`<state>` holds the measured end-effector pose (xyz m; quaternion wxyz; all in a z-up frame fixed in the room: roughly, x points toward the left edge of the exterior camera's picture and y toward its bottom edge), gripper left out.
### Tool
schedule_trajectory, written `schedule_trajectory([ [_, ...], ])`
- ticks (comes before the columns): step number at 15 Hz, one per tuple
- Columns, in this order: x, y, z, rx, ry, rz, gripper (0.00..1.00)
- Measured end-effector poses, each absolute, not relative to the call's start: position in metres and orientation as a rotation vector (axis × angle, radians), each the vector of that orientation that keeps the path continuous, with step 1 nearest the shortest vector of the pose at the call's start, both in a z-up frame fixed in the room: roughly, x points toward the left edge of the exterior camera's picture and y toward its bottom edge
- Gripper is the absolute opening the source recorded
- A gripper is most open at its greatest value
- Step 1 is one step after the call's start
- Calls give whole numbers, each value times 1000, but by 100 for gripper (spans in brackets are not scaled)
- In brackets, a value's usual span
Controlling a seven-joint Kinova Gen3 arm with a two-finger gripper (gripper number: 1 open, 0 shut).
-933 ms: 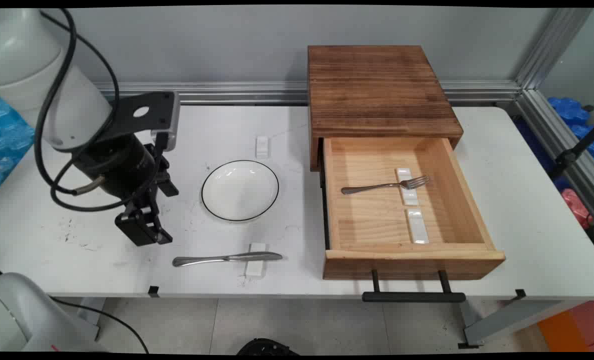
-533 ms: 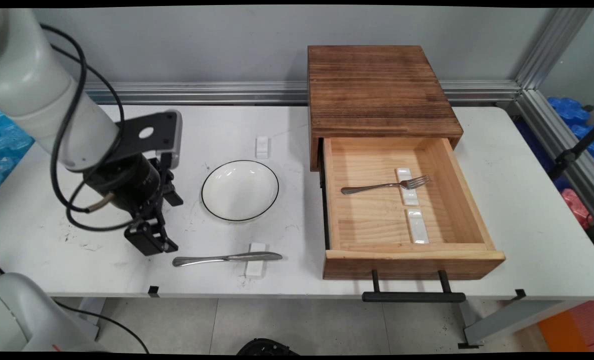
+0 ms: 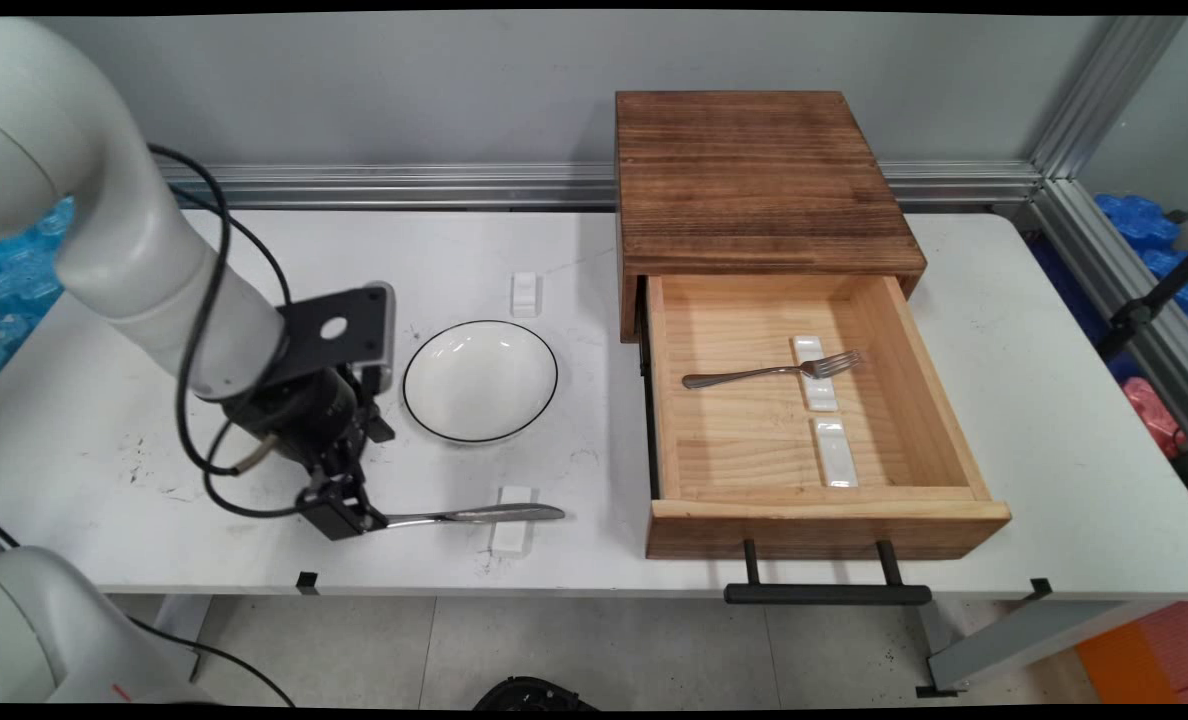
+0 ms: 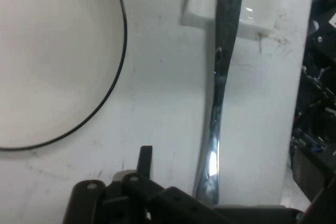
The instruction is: Pick up the knife from the right of the white plate
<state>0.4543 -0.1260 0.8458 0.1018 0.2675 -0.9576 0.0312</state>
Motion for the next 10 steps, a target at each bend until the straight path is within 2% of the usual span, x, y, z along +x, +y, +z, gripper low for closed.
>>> schedule_trajectory([
  [10, 436, -131, 801, 807, -2815, 99, 100],
])
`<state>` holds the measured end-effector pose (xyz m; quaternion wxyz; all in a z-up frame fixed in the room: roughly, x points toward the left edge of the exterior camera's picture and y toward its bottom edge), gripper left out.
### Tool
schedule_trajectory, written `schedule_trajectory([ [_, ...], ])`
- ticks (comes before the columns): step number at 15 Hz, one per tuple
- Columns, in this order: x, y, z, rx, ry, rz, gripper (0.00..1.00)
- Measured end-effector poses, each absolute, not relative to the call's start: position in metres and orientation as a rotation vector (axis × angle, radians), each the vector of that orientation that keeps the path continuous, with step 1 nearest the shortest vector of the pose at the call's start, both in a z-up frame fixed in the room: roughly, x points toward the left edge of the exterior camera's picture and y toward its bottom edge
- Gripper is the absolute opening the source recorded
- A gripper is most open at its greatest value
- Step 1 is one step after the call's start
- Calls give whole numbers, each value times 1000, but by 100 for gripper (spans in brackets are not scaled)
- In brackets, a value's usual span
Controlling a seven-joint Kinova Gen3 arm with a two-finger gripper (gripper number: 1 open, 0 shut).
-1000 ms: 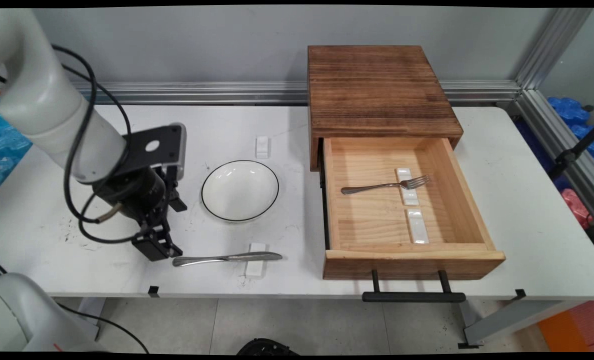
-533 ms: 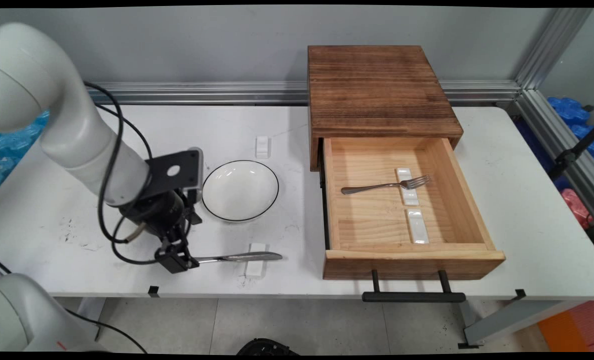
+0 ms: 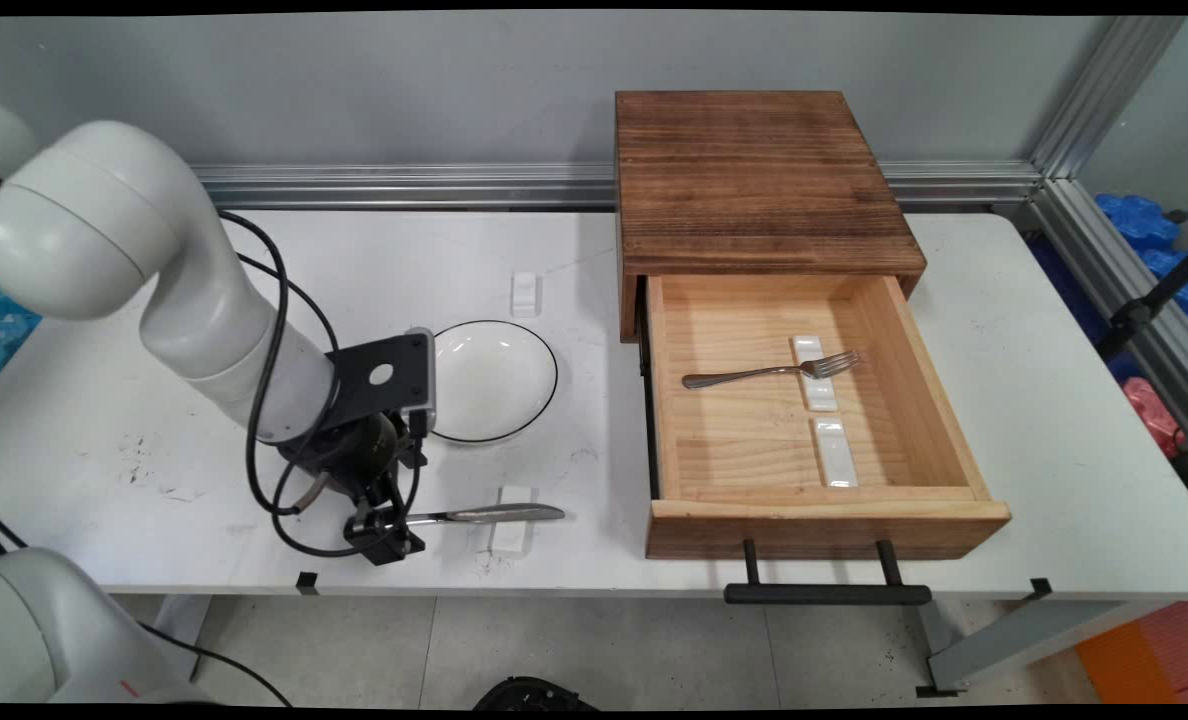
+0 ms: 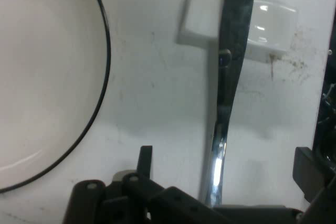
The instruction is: Pick up the knife from the right of the white plate
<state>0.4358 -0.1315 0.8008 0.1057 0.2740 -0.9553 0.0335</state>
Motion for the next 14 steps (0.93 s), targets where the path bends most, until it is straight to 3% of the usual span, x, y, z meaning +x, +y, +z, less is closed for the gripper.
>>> schedule_trajectory([
  [11, 426, -136, 782, 838, -2794, 104, 100],
  [12, 426, -137, 781, 839, -2793, 104, 0],
  [14, 425, -137, 780, 840, -2791, 102, 0],
])
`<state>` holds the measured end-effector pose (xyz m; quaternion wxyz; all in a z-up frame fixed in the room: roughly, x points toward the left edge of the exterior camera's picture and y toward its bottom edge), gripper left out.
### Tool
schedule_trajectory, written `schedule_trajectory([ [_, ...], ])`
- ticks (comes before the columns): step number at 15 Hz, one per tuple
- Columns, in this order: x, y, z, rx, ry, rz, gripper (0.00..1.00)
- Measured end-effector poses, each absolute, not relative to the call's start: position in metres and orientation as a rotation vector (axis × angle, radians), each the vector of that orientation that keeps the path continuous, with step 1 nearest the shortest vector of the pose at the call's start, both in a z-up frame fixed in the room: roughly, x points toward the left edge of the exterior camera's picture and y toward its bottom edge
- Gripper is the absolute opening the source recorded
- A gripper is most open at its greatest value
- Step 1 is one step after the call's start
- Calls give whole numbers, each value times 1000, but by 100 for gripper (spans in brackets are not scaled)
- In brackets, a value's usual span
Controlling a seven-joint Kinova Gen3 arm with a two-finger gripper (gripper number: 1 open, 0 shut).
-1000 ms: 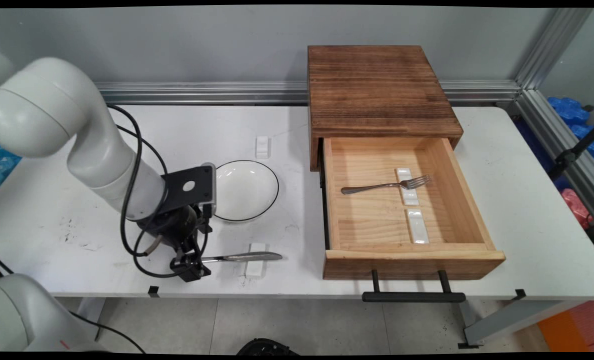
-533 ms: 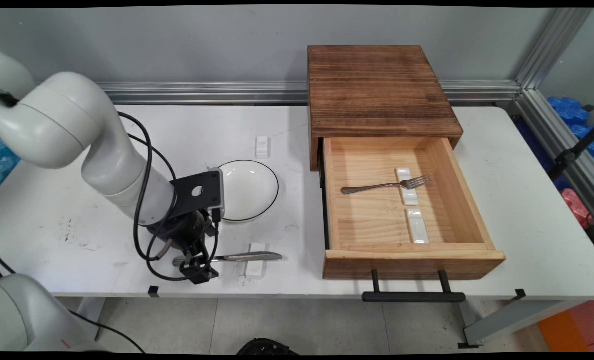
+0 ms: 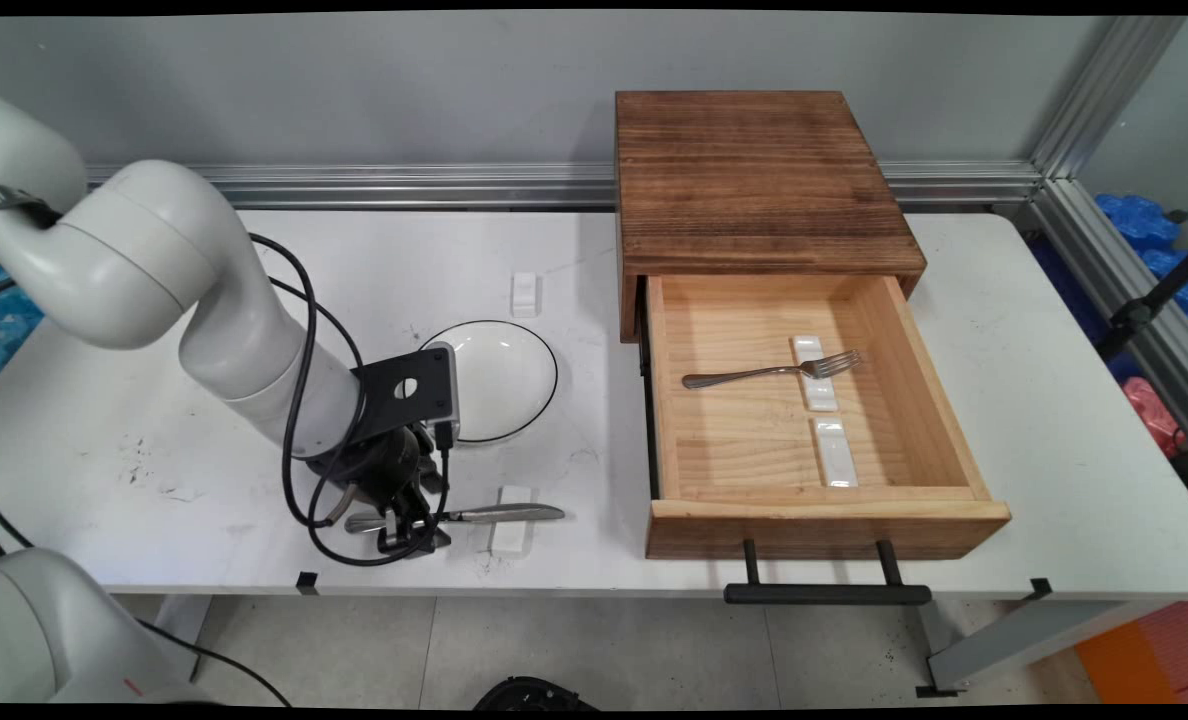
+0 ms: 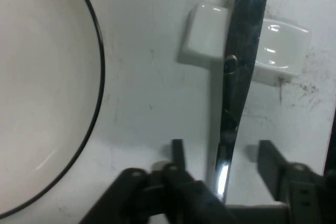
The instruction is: Pick up the knife from the right of the white plate, then place the picked object into the drawer
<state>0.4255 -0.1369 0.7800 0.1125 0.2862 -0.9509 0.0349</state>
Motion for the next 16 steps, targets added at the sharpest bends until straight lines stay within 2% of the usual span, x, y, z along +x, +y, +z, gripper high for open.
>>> schedule_trajectory([
  [9, 427, -137, 783, 836, -2796, 104, 0],
  [16, 419, -134, 823, 833, -2793, 121, 0],
])
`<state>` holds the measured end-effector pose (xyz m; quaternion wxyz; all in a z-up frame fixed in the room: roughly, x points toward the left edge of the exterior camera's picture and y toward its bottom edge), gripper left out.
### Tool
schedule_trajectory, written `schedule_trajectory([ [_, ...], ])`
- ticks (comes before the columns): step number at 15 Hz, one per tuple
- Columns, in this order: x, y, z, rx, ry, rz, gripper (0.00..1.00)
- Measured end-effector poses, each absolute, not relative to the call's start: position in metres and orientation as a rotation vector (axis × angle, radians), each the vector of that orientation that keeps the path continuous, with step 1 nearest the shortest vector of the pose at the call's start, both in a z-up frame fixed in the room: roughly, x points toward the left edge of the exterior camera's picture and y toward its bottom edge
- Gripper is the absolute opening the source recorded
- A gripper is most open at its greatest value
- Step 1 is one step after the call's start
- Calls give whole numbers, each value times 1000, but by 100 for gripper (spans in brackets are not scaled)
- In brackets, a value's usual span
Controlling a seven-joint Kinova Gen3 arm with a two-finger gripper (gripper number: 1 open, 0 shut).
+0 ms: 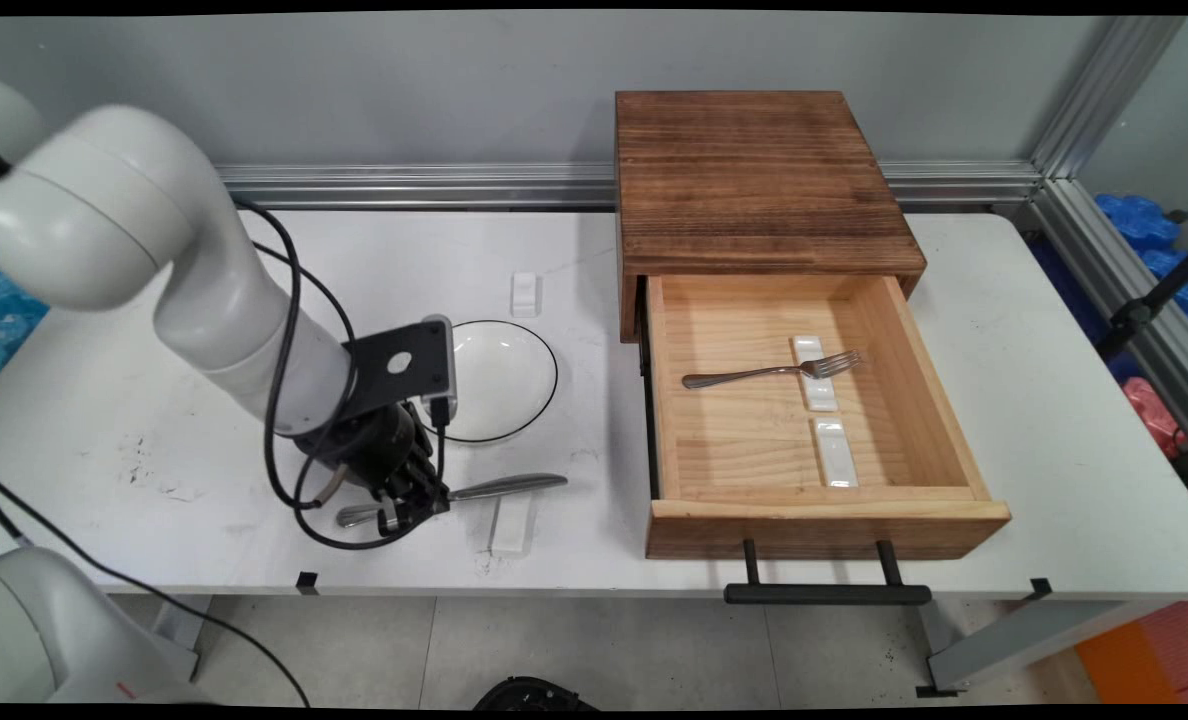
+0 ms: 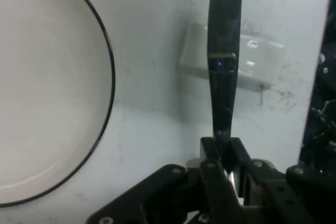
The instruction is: Place the picked object into the drawer
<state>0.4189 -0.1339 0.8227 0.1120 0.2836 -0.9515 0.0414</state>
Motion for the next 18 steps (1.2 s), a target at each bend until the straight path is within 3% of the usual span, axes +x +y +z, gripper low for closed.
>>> schedule_trajectory([
  [9, 404, -129, 910, 832, -2792, 142, 0],
  [18, 376, -155, 983, 835, -2728, 188, 0],
])
